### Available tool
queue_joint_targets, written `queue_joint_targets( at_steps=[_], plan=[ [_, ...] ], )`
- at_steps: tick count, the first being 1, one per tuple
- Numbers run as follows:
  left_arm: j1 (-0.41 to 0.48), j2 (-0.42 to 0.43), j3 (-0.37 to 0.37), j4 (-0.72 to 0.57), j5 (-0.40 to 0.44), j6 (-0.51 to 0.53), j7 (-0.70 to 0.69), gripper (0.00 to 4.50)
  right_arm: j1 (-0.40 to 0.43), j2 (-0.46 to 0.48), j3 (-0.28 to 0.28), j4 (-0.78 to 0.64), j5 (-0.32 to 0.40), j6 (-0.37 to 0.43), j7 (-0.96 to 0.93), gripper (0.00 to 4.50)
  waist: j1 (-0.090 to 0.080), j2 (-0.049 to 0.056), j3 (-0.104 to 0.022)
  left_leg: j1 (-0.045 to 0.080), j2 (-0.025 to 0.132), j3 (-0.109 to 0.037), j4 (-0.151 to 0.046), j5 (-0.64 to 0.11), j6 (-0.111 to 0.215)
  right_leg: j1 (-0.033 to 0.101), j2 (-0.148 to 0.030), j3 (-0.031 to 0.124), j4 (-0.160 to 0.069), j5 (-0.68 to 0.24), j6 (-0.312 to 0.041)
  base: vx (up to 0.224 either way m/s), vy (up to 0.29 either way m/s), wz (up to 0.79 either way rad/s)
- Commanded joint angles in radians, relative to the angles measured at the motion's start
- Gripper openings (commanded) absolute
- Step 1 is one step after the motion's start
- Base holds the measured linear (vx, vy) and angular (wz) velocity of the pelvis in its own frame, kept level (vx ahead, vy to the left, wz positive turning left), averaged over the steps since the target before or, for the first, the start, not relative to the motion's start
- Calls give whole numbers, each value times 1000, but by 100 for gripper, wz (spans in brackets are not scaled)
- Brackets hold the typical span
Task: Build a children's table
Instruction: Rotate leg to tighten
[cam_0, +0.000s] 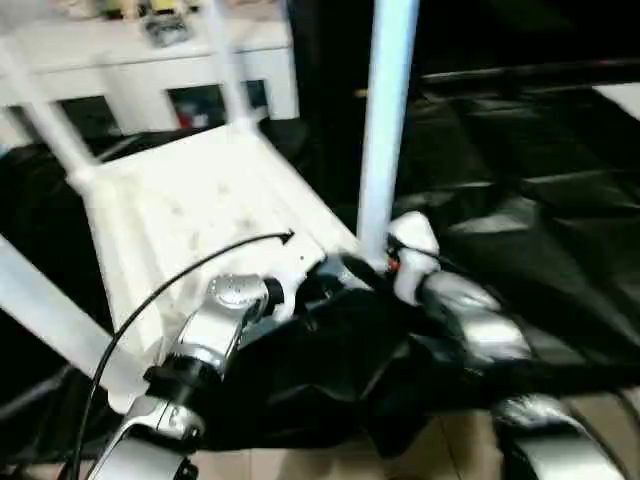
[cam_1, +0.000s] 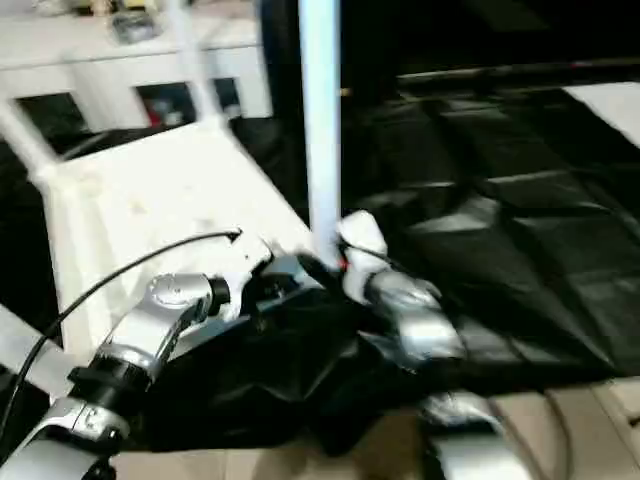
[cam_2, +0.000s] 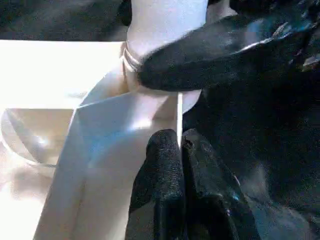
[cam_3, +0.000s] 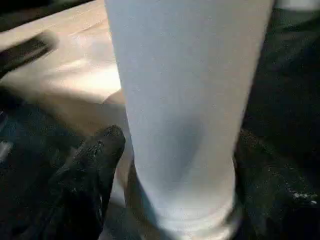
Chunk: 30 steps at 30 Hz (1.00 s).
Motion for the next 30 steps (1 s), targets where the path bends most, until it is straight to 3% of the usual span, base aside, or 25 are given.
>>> queue_joint_targets(
  at_steps=[1, 4, 10, 17, 19, 30],
  plan=[
    [0, -3, -17, -6, -17, -24, -21, 0, 40, -44, 50, -92, 56, 58, 171, 352, 3, -16, -55, -7, 15, 8, -49, -187, 129, 60, -33, 30, -65, -193, -232, 0, 0, 0],
    [2, 14, -21, -6, -23, -31, -53, 0, 67, -152, 17, -154, 103, 89, 259, 352, 18, -14, -56, -9, 16, 8, -45, -165, 138, 59, -37, 30, -63, -200, -228, 0, 0, 0],
    [14, 55, -48, -23, -44, -67, -170, 0, 56, -261, -85, -128, 116, 97, 250, 352, 15, -21, -55, -11, 11, 5, -45, -170, 117, 57, -38, 27, -73, -294, -197, 0, 0, 0],
    [21, 125, -117, -58, -62, -123, -354, 0, 1, -304, -183, -58, 143, 118, 104, 352, 23, -16, -62, -5, 14, 8, -37, -111, 137, 53, -34, 27, -57, -176, -240, 0, 0, 0],
    [17, 135, -124, -58, -69, -137, -395, 0, -14, -297, -206, -38, 144, 119, 55, 352, 27, -9, -62, -2, 14, 10, -37, -118, 129, 51, -33, 28, -55, -162, -249, 0, 0, 0],
    [7, 157, -137, -29, -67, -197, -434, 0, 38, -219, -155, -110, 150, 121, 20, 352, 29, -8, -61, -6, 13, 7, -39, -145, 105, 58, -34, 27, -53, -177, -237, 0, 0, 0]
  ],
)
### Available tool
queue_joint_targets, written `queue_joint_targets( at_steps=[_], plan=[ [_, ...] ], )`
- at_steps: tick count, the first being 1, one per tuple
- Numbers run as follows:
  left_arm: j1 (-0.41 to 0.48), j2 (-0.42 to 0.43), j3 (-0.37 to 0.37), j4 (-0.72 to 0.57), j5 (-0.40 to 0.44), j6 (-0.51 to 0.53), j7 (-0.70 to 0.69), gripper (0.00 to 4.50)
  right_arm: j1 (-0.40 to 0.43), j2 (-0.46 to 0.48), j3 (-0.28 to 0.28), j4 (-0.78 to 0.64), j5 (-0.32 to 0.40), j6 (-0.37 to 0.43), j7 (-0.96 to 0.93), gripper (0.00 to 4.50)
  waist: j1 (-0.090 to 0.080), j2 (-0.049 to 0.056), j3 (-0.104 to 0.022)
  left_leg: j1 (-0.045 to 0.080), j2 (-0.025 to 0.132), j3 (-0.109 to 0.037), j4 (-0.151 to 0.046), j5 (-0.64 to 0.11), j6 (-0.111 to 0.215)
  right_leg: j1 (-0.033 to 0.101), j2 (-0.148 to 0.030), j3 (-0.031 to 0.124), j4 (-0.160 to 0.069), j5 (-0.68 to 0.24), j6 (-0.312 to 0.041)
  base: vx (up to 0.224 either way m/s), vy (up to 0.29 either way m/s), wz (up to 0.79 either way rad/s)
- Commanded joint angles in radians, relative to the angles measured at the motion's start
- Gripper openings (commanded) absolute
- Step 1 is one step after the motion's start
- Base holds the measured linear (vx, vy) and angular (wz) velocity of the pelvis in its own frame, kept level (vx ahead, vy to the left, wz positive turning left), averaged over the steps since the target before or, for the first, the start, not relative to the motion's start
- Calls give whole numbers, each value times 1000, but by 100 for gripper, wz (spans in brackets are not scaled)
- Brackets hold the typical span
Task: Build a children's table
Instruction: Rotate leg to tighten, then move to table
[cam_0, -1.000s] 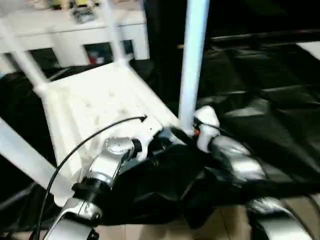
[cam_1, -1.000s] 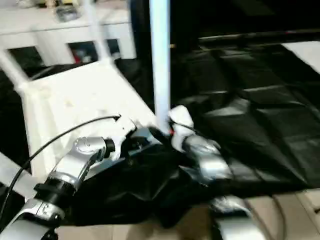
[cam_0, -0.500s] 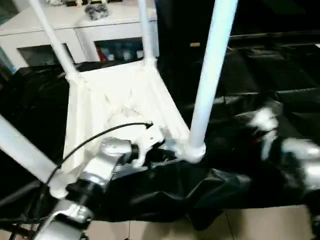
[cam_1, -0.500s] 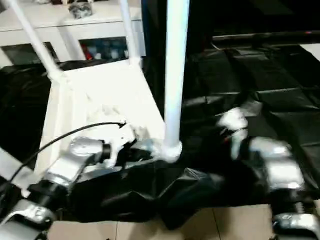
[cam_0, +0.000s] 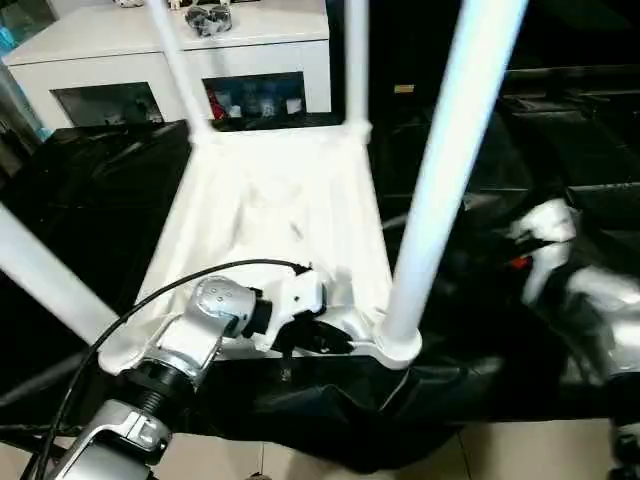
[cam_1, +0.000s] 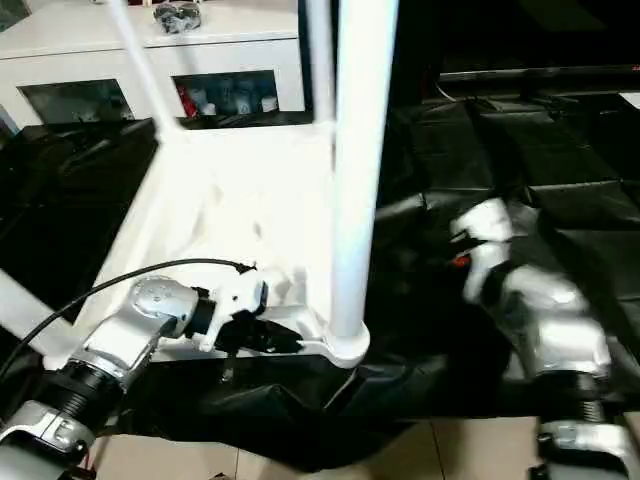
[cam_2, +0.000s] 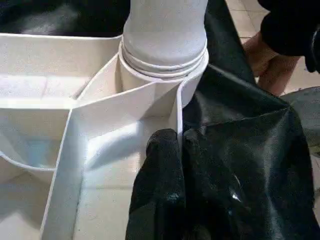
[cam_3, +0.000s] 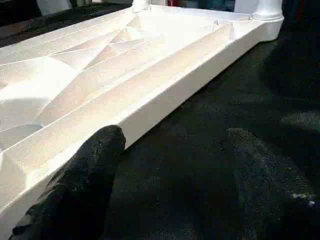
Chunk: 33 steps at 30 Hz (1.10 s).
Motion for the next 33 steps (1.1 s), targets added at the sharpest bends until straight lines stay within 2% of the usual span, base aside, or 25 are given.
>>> queue_joint_targets(
  at_steps=[1, 6, 8, 10, 13, 17, 18, 20, 21, 23, 24, 25, 26, 28, 29, 30, 31, 32, 33],
  plan=[
    [-18, 7, -11, -1, -1, -18, -34, 0, 8, 10, 8, -20, 9, -5, -14, 352, -6, -16, -64, 1, 12, 7, -51, -152, 93, 62, -34, 27, -57, -183, -234, 0, 0, 0],
    [-26, 15, 5, 15, -2, -37, 5, 0, 11, 35, 14, -38, 5, -9, -23, 352, -9, -19, -65, -2, 11, 7, -50, -145, 97, 63, -34, 26, -55, -169, -234, 0, 0, 0],
    [-27, 16, 7, 19, -2, -44, 13, 0, 6, 36, 12, -29, 2, -13, -32, 352, -9, -17, -64, -1, 12, 6, -51, -148, 94, 62, -34, 26, -56, -181, -232, 0, 0, 0],
    [-27, 18, 8, 28, -2, -53, 7, 0, -2, 37, 11, -17, 1, -15, -48, 352, -10, -21, -63, 0, 11, 7, -52, -163, 87, 62, -35, 26, -59, -213, -223, 0, 0, 0],
    [-32, 22, 8, 44, -3, -57, -6, 0, -10, 42, 13, -12, 4, -14, -63, 352, -13, -20, -62, 0, 11, 7, -53, -169, 80, 61, -35, 26, -62, -248, -211, 0, 0, 0],
    [-34, 16, 24, 47, -17, -79, 1, 0, -9, 47, 11, -12, 0, -20, -75, 352, -15, -20, -63, -1, 10, 7, -52, -167, 80, 60, -35, 27, -62, -249, -208, 0, 0, 0],
    [-35, 13, 33, 45, -23, -83, 14, 27, -8, 48, 10, -13, -2, -22, -81, 354, -16, -19, -63, -1, 10, 6, -52, -166, 80, 60, -35, 27, -62, -245, -209, 0, 0, 0],
    [-22, 14, 66, 1, -76, -36, 5, 27, -5, 54, 0, -18, 2, -21, -104, 354, -16, -17, -64, -1, 11, 7, -51, -160, 81, 60, -34, 27, -59, -228, -214, 0, 0, 0],
    [-8, 18, 87, -35, -108, -5, 2, 47, -2, 59, -8, -24, 7, -17, -120, 354, -15, -16, -66, -2, 13, 6, -51, -147, 77, 62, -38, 28, -54, -203, -227, 0, 0, 0],
    [4, 21, 103, -63, -134, 19, -2, 66, 0, 62, -14, -29, 12, -14, -134, 382, -16, -17, -67, -2, 12, 7, -49, -138, 83, 61, -34, 27, -52, -179, -238, 0, 0, 0],
    [40, 20, 162, -139, -187, 47, 46, 69, 8, 77, -32, -56, 19, 2, -191, 388, -15, -16, -67, -2, 14, 6, -49, -131, 84, 63, -35, 27, -48, -165, -243, 0, 0, 0],
    [52, 4, 203, -164, -199, 27, 110, 94, 14, 87, -39, -76, 24, 12, -214, 394, -19, -16, -66, -6, 13, 6, -49, -125, 88, 62, -32, 26, -47, -151, -245, 0, 0, 0],
    [58, -18, 246, -177, -207, 1, 185, 94, 20, 97, -46, -96, 25, 20, -241, 394, -20, -20, -66, -5, 11, 7, -47, -130, 92, 63, -31, 25, -50, -163, -238, 0, 0, 0],
    [61, -55, 313, -187, -218, -12, 315, 111, 32, 116, -53, -131, 20, 35, -293, 422, -22, -17, -64, -3, 11, 8, -47, -144, 88, 59, -29, 24, -56, -211, -218, 0, 0, 0],
    [64, -71, 350, -190, -196, -10, 416, 111, 40, 134, -56, -159, 12, 48, -338, 422, -23, -22, -63, -4, 9, 8, -48, -146, 88, 60, -30, 24, -60, -225, -211, 0, 0, 0],
    [64, -71, 350, -190, -196, -10, 416, 125, 40, 134, -56, -159, 12, 48, -338, 435, -24, -20, -61, -5, 7, 7, -49, -152, 82, 59, -29, 23, -62, -257, -192, 0, 0, 0],
    [79, -97, 410, -212, -153, 9, 585, 138, 60, 171, -57, -218, -2, 72, -412, 441, -26, -14, -61, -6, 7, 4, -51, -153, 73, 59, -29, 23, -63, -278, -174, 0, 0, 0],
    [84, -104, 426, -219, -140, 14, 630, 149, 67, 180, -57, -234, -7, 75, -430, 446, -29, -15, -60, -7, 8, 6, -50, -153, 70, 58, -27, 24, -65, -273, -165, 0, 0, 0],
    [100, -132, 466, -259, -143, 80, 712, 153, 85, 198, -51, -264, -19, 80, -461, 449, -30, -14, -62, -6, 6, 3, -51, -150, 66, 59, -27, 21, -66, -275, -153, 0, 0, 0]
  ],
)
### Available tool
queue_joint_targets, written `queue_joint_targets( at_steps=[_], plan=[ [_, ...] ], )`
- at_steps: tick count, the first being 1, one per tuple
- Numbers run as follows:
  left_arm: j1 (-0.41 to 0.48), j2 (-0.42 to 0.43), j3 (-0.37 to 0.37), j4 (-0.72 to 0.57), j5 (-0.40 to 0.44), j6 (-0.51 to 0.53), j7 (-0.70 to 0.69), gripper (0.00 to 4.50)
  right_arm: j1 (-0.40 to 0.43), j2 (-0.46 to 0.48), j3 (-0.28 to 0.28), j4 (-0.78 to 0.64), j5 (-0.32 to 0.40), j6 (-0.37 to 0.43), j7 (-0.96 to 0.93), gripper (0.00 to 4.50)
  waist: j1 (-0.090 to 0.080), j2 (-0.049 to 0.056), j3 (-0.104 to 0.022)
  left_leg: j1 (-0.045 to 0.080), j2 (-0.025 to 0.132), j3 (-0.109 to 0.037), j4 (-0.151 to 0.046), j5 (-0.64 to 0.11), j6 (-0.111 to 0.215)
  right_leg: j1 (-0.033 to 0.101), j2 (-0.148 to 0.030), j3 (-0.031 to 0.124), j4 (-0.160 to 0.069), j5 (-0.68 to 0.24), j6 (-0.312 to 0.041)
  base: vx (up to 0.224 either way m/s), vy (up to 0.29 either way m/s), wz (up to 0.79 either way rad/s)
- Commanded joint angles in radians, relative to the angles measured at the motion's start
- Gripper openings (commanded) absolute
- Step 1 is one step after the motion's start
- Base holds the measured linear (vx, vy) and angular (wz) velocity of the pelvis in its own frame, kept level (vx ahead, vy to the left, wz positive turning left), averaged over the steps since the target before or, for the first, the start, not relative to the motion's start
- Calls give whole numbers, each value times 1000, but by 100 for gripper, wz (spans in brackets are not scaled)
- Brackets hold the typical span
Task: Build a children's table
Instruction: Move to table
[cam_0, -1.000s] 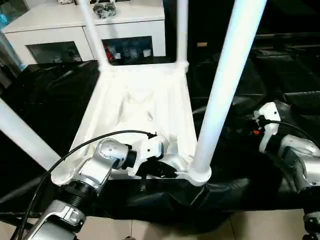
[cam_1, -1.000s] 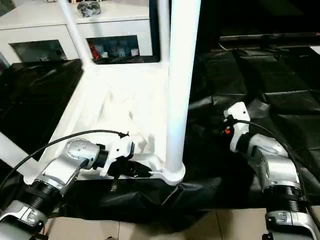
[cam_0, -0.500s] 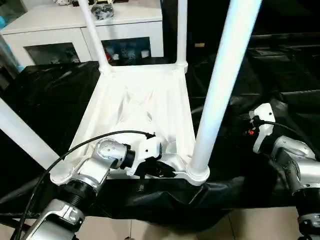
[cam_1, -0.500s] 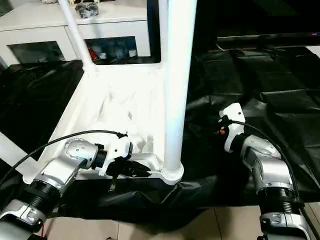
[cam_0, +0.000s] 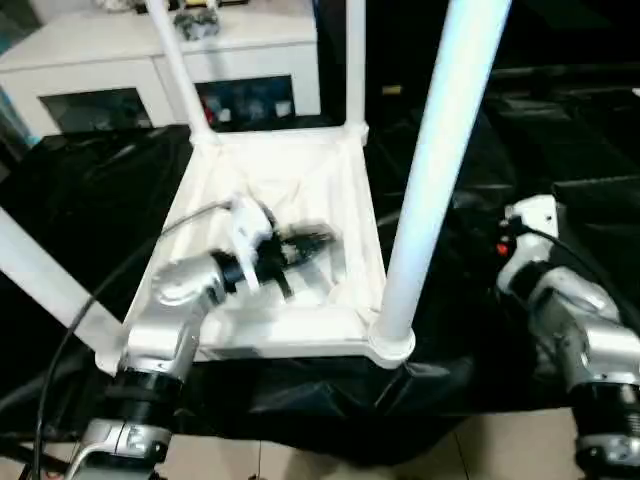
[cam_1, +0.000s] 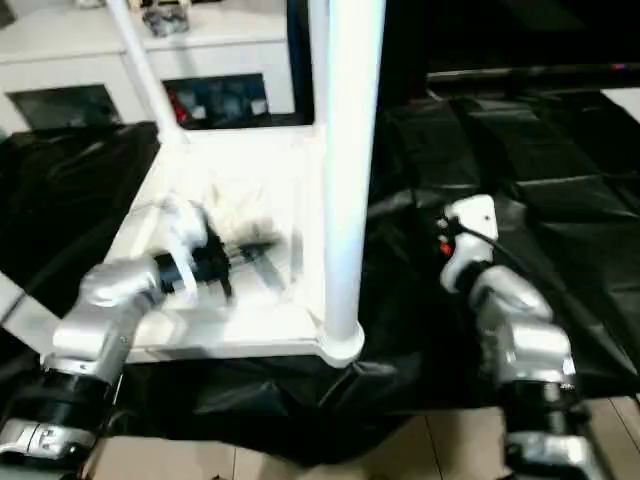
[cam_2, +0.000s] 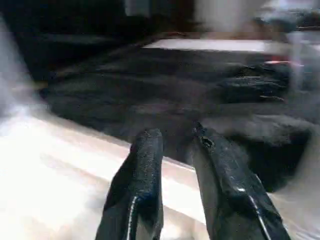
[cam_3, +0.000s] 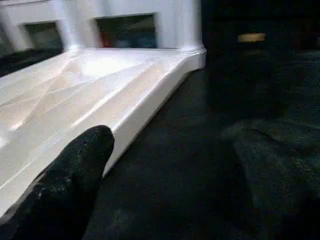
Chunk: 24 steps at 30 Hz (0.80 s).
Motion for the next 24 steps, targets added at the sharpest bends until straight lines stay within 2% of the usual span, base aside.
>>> queue_joint_targets(
  at_steps=[1, 3, 4, 5, 6, 7, 8, 9, 13, 15, 17, 18, 20, 21, 22, 23, 24],
  plan=[
    [31, -32, 82, -67, 17, 107, 170, 161, 27, 24, 10, -61, -25, 26, -69, 450, -5, -15, -62, -3, 6, 4, -56, -138, 67, 59, -28, 22, -64, -256, -158, 0, 0, 0],
    [78, -64, 116, -140, 52, 225, 287, 176, 75, 53, 46, -144, -58, 32, -108, 450, -7, -13, -63, -2, 9, 4, -57, -139, 68, 58, -26, 22, -64, -253, -160, 0, 0, 0],
    [133, -83, 128, -169, 42, 156, 304, 176, 104, 68, 76, -184, -82, 74, -139, 450, -7, -14, -60, -5, 8, 2, -57, -136, 75, 57, -25, 21, -67, -249, -156, 0, 0, 0],
    [133, -83, 128, -169, 42, 156, 304, 176, 104, 68, 76, -184, -82, 74, -139, 450, -9, -21, -58, -9, 5, 3, -57, -136, 80, 58, -25, 21, -71, -261, -150, 0, 0, 0],
    [151, -92, 134, -174, 27, 116, 304, 176, 111, 71, 84, -189, -89, 85, -149, 450, -9, -16, -60, -8, 2, 3, -57, -143, 79, 57, -27, 20, -74, -293, -139, 0, 0, 0],
    [179, -111, 145, -177, 41, 95, 364, 176, 125, 83, 91, -187, -93, 71, -163, 450, -12, -15, -62, -5, 4, 2, -57, -156, 76, 52, -25, 22, -75, -303, -137, 0, 0, 0],
    [179, -111, 145, -177, 41, 95, 364, 176, 125, 83, 91, -187, -93, 71, -163, 450, -12, -14, -61, -4, 5, 3, -57, -163, 74, 50, -25, 22, -76, -300, -136, 0, 0, 0],
    [207, -117, 132, -179, 64, 70, 384, 176, 138, 99, 82, -182, -91, 54, -183, 450, -11, -19, -59, -6, 5, 2, -60, -175, 71, 51, -25, 22, -76, -305, -131, 0, 0, 0],
    [283, -138, 93, -230, 90, 49, 404, 176, 169, 140, 62, -207, -68, 43, -224, 450, -8, -17, -57, -3, 9, 1, -64, -199, 61, 46, -27, 27, -78, -314, -114, 0, 0, 0],
    [308, -142, 87, -253, 98, 44, 411, 176, 180, 139, 76, -230, -70, 56, -219, 450, -9, -17, -56, -4, 9, 0, -66, -207, 58, 46, -26, 27, -78, -305, -115, 0, 0, 0],
    [322, -147, 93, -263, 97, 59, 431, 176, 188, 137, 92, -241, -80, 64, -221, 450, -9, -21, -54, -6, 9, 0, -66, -214, 56, 47, -27, 29, -78, -304, -113, 0, 0, 0],
    [325, -152, 97, -263, 85, 54, 430, 176, 189, 136, 94, -240, -80, 65, -222, 450, -10, -23, -54, -11, 7, 0, -65, -199, 58, 48, -27, 30, -77, -293, -111, 0, 0, 0],
    [328, -151, 95, -265, 80, 52, 435, 176, 191, 135, 99, -239, -82, 64, -222, 450, -8, -23, -63, -27, -2, 3, -42, -12, 102, 36, -19, 25, -67, -99, -149, 0, 0, 0],
    [328, -151, 94, -265, 79, 48, 440, 176, 193, 133, 102, -239, -84, 64, -221, 450, -8, -24, -82, -42, -17, 3, -11, 203, 183, 23, -8, 15, -44, 149, -198, 0, 0, 0],
    [331, -145, 87, -271, 88, 58, 450, 176, 197, 127, 106, -239, -85, 57, -217, 450, -7, -21, -110, -53, -37, 1, 23, 429, 282, 10, 11, 4, -13, 436, -233, 0, 0, 0],
    [332, -144, 85, -273, 91, 62, 452, 176, 199, 126, 107, -239, -85, 55, -216, 450, -6, -24, -112, -65, -46, 0, 30, 464, 323, 0, 17, -2, -15, 507, -240, 0, 0, 0],
    [332, -144, 85, -273, 91, 62, 452, 176, 199, 126, 107, -239, -85, 55, -216, 450, -3, -22, -113, -72, -48, 2, 37, 455, 355, -12, 17, -7, -21, 518, -247, -78, 4, 0]
  ],
)
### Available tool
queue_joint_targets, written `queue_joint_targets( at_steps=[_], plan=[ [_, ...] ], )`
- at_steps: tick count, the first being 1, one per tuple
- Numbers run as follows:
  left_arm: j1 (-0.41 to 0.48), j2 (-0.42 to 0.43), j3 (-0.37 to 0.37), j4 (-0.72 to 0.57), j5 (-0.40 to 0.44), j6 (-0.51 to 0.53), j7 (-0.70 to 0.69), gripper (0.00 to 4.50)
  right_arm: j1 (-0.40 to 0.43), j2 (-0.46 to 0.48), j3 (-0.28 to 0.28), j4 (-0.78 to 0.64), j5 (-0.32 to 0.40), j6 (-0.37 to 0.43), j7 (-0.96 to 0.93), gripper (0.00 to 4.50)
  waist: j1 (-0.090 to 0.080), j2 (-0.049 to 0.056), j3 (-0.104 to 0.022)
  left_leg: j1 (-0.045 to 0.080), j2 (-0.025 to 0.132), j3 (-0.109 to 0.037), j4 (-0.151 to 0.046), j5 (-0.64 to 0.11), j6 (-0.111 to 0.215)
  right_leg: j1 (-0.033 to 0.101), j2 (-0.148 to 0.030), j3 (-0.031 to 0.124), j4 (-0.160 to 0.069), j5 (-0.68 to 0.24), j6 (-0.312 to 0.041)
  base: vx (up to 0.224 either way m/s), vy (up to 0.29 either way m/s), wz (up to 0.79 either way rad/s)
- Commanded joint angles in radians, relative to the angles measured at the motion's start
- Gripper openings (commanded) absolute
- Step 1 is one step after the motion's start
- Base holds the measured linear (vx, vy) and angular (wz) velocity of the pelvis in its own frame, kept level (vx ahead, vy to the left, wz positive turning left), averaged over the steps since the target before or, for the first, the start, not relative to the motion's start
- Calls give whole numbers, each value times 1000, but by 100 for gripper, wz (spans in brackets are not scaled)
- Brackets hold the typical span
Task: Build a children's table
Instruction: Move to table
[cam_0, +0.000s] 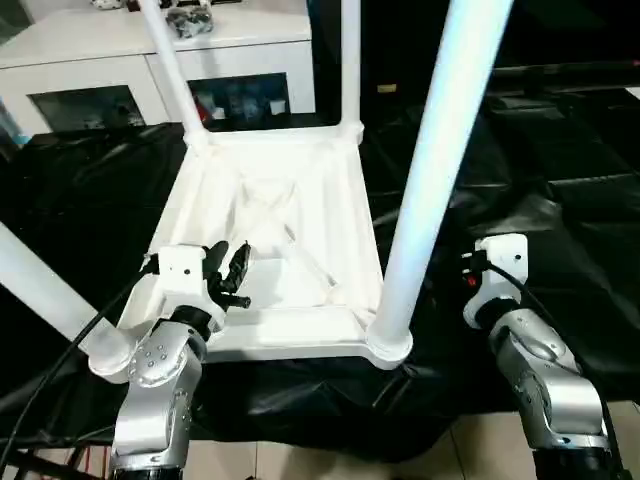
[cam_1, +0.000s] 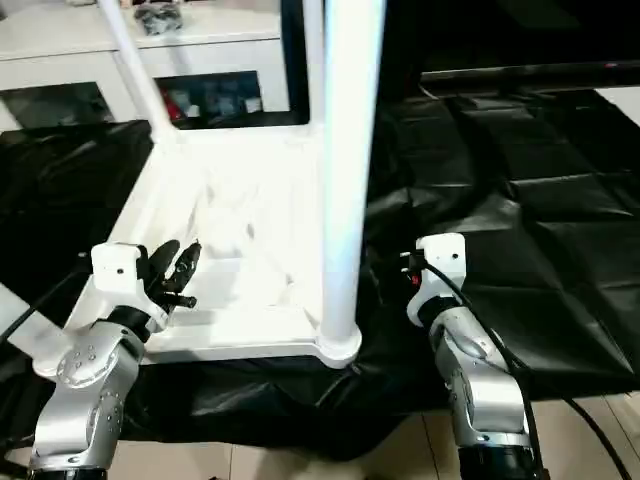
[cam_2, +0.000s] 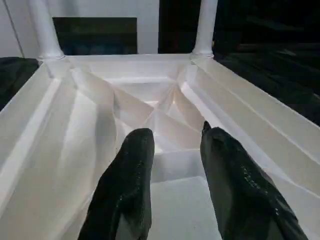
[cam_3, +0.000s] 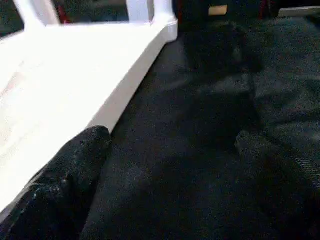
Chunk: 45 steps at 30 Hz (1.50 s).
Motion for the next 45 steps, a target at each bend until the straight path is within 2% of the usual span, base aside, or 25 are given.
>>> queue_joint_targets(
  at_steps=[1, 2, 3, 4, 5, 6, 7, 8, 9, 10, 11, 12, 13, 14, 15, 17, 20, 28, 29, 30, 31, 32, 33, 34, 45],
  plan=[
    [28, 12, 0, -21, -11, -20, -8, 176, 16, -24, 18, -9, -26, -6, 12, 450, 5, -13, -88, -1, -45, 15, -11, 256, 349, 45, 1, -17, -76, 258, -248, -126, 16, 2],
    [39, 14, -1, -30, -21, -32, -22, 176, 19, -41, 22, -5, -37, -13, 19, 450, 2, -8, -72, 16, -23, 19, -28, -40, 291, 45, -7, -28, -117, -200, -192, -126, 16, 2],
    [44, 16, -3, -34, -22, -37, -28, 176, 20, -45, 22, -4, -40, -14, 21, 450, -6, -4, -57, 41, -12, 20, -41, -215, 232, 41, -8, -39, -135, -447, -142, -148, 43, 2],
    [73, 27, -8, -57, -29, -67, -55, 176, 26, -68, 17, 1, -36, -9, 43, 450, -40, -2, -17, 91, -7, 11, -41, -544, 92, 13, 3, -89, -178, -802, 21, -190, 43, -5],
    [90, 27, -2, -64, -52, -70, -72, 176, 33, -82, 15, 4, -26, -2, 65, 450, -47, 28, 11, 59, 57, -25, -154, -851, 7, 78, 38, -134, -70, -697, 86, -255, 60, -15],
    [117, 35, 0, -79, -74, -73, -97, 207, 45, -109, 15, 12, -30, -7, 84, 450, 29, 36, 12, -16, 48, 30, -235, -940, -69, 168, 25, -104, 104, -368, -45, -180, 31, -17],
    [117, 35, 0, -79, -74, -73, -97, 212, 45, -109, 15, 12, -30, -7, 84, 450, 44, 41, 18, -17, 53, 62, -257, -982, -57, 171, 28, -81, 171, -339, -48, -138, 24, -8],
    [135, 42, -3, -96, -88, -72, -116, 212, 53, -124, 7, 15, -29, -10, 90, 450, 82, 8, 3, 3, 85, 56, -227, -858, -63, 199, -11, 36, 191, -520, -6, -73, 8, 2],
    [158, 51, -11, -117, -92, -73, -130, 216, 60, -139, -12, 20, -23, -14, 92, 450, 49, -76, -7, 71, 60, 55, -122, -689, -60, 139, -34, 79, 108, -813, 74, -59, -106, 3],
    [179, 62, -18, -136, -81, -86, -134, 226, 65, -152, -36, 27, -10, -16, 94, 450, 44, -91, 17, 137, -19, -7, 118, -245, -20, 1, -152, 154, -144, -1254, 56, -21, -125, -7],
    [200, 64, -19, -156, -82, -87, -135, 241, 68, -168, -49, 36, -4, -20, 103, 450, 60, -98, 14, 27, -53, -54, 88, -70, 16, 123, -119, 160, -102, -1100, 62, -10, -115, -4],
    [211, 64, -16, -166, -83, -90, -132, 251, 70, -177, -54, 39, -3, -24, 109, 450, 70, -100, 4, 35, -34, -46, 28, -71, 2, 135, -90, 140, -76, -954, 55, 0, 0, 0],
    [232, 61, -10, -184, -85, -95, -125, 254, 74, -193, -63, 43, 3, -30, 122, 450, 70, -66, -17, 95, -3, -38, -31, -116, -23, 114, -43, 107, -33, -557, -42, -44, -1, 26],
    [246, 61, -7, -195, -88, -99, -121, 254, 76, -202, -69, 45, 7, -33, 131, 450, 61, -85, -9, 100, -8, -31, -42, -170, 5, 102, -4, 96, -24, -455, -67, -55, -11, 23],
    [251, 61, -7, -199, -88, -101, -121, 254, 78, -204, -72, 44, 11, -33, 136, 450, 48, -62, -4, 111, 13, -26, -68, -254, 7, 106, -19, 96, -33, -399, -136, -118, -17, 35],
    [344, 62, -2, -246, -86, -151, -117, 278, 112, -244, -104, 12, 86, -33, 246, 450, 35, -66, -8, 83, 24, -32, -98, -268, 5, 140, -27, 86, -40, -354, -152, -81, 42, 4],
    [422, 32, 23, -266, -74, -214, -82, 300, 152, -288, -80, -21, 131, -52, 367, 450, 29, -71, 2, 93, 25, -29, -109, -372, -7, 132, -35, 92, -63, -413, -140, -10, 46, -4],
    [509, -48, 87, -302, -2, -255, 96, 380, 165, -304, -37, -99, 221, -37, 507, 450, 3, -70, -6, 85, 26, -31, -112, -306, 25, 144, -42, 92, -69, -258, -149, 12, 31, -2],
    [499, -42, 90, -298, 0, -257, 101, 386, 161, -303, -38, -102, 234, -33, 516, 450, 3, -72, -6, 84, 26, -31, -111, -298, 26, 145, -43, 92, -69, -250, -150, 0, 0, 0],
    [478, -34, 94, -272, 0, -263, 105, 390, 152, -299, -36, -93, 243, -42, 530, 450, 6, -60, -8, 86, 26, -32, -111, -289, 25, 145, -43, 92, -66, -235, -153, 0, 0, 0],
    [443, -12, 99, -218, 3, -260, 102, 397, 139, -281, -27, -65, 224, -70, 519, 450, 4, -72, -10, 85, 22, -28, -107, -274, 33, 146, -40, 93, -66, -209, -153, 0, 0, 0],
    [439, -9, 100, -214, 3, -260, 102, 406, 136, -278, -25, -60, 219, -74, 513, 450, 6, -70, -11, 87, 21, -27, -105, -263, 34, 143, -40, 93, -65, -203, -154, 0, 0, 0],
    [409, 3, 111, -199, 1, -249, 108, 416, 115, -258, -20, -38, 203, -81, 486, 450, 6, -89, -10, 85, 19, -23, -103, -243, 43, 144, -41, 93, -66, -198, -154, 0, 0, 0],
    [395, 6, 119, -199, -3, -234, 114, 424, 105, -247, -19, -34, 204, -80, 476, 450, 11, -77, -12, 85, 19, -25, -104, -215, 44, 146, -43, 91, -61, -193, -160, 0, 0, 0],
    [155, 124, 171, 26, -6, -139, 145, 447, -51, -105, 64, 143, 165, -105, 405, 450, 8, -79, -20, 92, 17, -19, -99, -152, 36, 147, -40, 90, -40, -74, -201, 0, 0, 0]
  ],
)
